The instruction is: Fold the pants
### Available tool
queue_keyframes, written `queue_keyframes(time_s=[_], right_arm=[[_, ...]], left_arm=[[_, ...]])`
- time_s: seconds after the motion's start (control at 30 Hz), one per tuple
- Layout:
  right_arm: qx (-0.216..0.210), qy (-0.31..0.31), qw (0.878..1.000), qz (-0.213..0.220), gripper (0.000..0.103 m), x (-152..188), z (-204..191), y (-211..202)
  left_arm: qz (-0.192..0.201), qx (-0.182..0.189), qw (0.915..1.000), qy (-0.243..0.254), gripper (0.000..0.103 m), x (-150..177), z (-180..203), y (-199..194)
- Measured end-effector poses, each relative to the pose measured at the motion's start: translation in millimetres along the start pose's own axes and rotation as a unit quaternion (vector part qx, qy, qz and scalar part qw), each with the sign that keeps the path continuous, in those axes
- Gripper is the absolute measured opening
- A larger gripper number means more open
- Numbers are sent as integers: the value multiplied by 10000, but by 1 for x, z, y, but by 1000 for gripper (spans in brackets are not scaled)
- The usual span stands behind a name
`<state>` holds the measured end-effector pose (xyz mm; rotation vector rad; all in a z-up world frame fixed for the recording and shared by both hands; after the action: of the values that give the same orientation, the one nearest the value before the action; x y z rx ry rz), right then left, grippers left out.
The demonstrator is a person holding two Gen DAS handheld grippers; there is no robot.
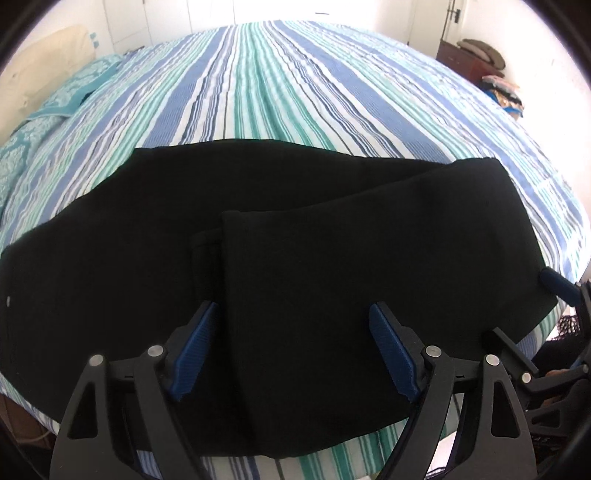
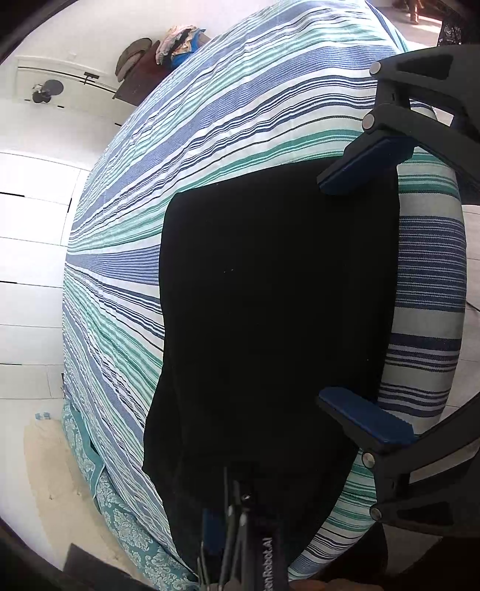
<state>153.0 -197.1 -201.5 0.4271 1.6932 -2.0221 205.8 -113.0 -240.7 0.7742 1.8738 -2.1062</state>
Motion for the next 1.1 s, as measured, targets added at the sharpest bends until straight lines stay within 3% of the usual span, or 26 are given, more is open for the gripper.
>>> queue_keyframes(time_s=[0.07,0.13,0.2,0.83,1.03,1.1], right_arm=[[14,-22,10000,5,103,0,-2,0],[18,-12,10000,5,103,2,-2,0],[31,-25,10000,5,103,2,-3,0],[55,-17,10000,3,103,3,-7,0],[-256,110,9996,-34,102,-1,4,-5],[-442,510,9974,243,102,-6,24,-22]], left_arm=[[-2,-290,9996,45,100,3,-1,0],[-102,-180,9996,-168,103,4,-7,4],[-203,-7,9987,-473,103,7,-14,6],[-10,-117,9996,-239,102,6,-9,10],[-47,147,9996,-234,103,2,-15,8],[-216,92,9991,-359,102,-3,-27,0]])
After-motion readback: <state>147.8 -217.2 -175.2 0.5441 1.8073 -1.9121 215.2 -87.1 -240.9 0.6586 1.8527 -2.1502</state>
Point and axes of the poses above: each gripper's, at about its wrist camera, not at the fingertips, and y roughly the way its jaws point, z to its right, x to its underside, the point moved 2 cm from there along y, roughly the way its jaws point, and after that the axes turned 5 degrees about -y, right-handed, at the moved point
